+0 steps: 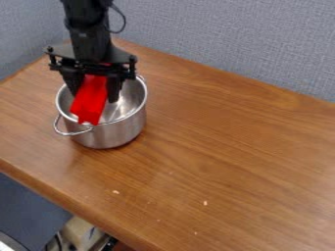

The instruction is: Put the red object in the metal pot

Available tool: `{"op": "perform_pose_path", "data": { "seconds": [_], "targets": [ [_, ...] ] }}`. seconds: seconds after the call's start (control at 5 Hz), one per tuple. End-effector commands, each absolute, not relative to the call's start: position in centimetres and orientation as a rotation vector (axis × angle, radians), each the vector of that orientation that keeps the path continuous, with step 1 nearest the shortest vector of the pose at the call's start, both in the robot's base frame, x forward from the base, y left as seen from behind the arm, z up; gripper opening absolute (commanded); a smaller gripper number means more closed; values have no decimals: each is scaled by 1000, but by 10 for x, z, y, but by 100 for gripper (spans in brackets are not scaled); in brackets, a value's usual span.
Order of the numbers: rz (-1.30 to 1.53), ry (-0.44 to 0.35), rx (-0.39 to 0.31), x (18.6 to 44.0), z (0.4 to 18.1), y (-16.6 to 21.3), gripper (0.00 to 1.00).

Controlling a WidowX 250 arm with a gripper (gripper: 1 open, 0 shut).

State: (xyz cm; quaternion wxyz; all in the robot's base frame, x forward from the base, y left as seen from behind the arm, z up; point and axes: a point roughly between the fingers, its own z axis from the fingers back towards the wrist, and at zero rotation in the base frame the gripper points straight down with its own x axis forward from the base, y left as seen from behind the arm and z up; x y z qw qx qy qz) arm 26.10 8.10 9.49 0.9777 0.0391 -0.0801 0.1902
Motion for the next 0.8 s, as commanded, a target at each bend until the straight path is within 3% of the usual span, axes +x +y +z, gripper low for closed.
{"op": "perform_pose_path", "data": {
  "seconds": [0.0,0.6],
  "targets": [
    [374,-176,93,270,94,83,100],
    [396,-160,102,277,85,89,100]
  ]
}}
